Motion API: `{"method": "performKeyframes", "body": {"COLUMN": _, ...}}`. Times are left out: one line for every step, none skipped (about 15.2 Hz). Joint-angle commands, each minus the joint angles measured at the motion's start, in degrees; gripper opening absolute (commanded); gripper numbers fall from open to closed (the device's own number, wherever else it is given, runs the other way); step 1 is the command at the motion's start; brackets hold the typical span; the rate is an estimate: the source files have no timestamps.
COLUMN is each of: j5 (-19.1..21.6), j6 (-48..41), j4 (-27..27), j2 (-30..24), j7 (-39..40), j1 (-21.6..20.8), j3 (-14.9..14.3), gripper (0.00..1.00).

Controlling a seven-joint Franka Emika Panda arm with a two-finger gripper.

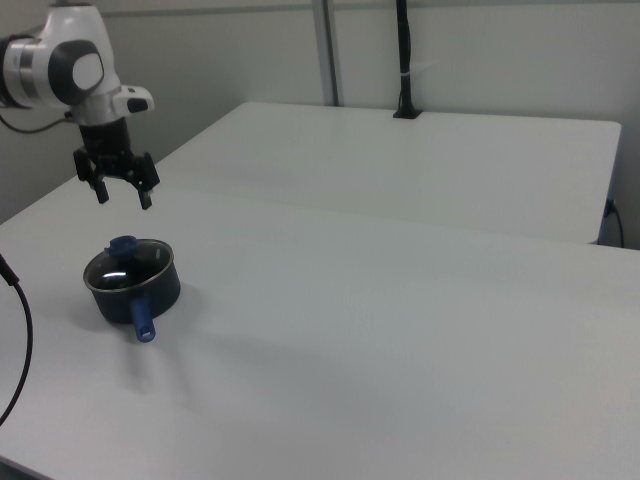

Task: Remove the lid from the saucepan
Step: 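Move the open gripper over the saucepan and lower toward the blue lid knob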

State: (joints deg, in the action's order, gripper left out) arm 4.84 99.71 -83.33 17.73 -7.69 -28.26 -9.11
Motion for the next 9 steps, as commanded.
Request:
{"method": "performKeyframes", "body": {"j5": -2.7, "j6": 0.8, "j4": -0.1, "j2": 2.4, "j7": 4.7, "j1": -0.8, "j3": -0.7, "gripper": 1.00}}
{"method": "performKeyframes", "body": {"j5": -3.1, "j6": 0.8, "j4": -0.3, "j2": 2.7, "j7": 6.2, "j1": -0.9, "j3": -0.7, "gripper": 1.00}}
{"method": "performKeyframes", "body": {"j5": -3.2, "j6": 0.8, "j4": -0.5, "j2": 2.7, "j7": 7.7, "j1": -1.4, "j3": -0.7, "gripper": 1.00}}
{"method": "performKeyframes", "body": {"j5": -3.3, "j6": 0.9, "j4": -1.1, "j2": 3.0, "j7": 8.6, "j1": -2.2, "j3": -0.7, "gripper": 1.00}}
{"method": "performKeyframes", "body": {"j5": -3.4, "j6": 1.3, "j4": -1.5, "j2": 3.4, "j7": 8.7, "j1": -2.5, "j3": -0.7, "gripper": 1.00}}
{"method": "performKeyframes", "body": {"j5": -3.4, "j6": 2.5, "j4": -1.7, "j2": 3.7, "j7": 8.6, "j1": -2.8, "j3": -0.7, "gripper": 1.00}}
{"method": "performKeyframes", "body": {"j5": -3.5, "j6": 3.4, "j4": -2.4, "j2": 3.7, "j7": 8.5, "j1": -3.6, "j3": -0.7, "gripper": 1.00}}
{"method": "performKeyframes", "body": {"j5": -3.4, "j6": 3.7, "j4": -2.8, "j2": 3.7, "j7": 8.4, "j1": -4.2, "j3": -0.7, "gripper": 1.00}}
{"method": "performKeyframes", "body": {"j5": -3.4, "j6": 3.7, "j4": -2.9, "j2": 3.7, "j7": 8.3, "j1": -4.5, "j3": -0.7, "gripper": 1.00}}
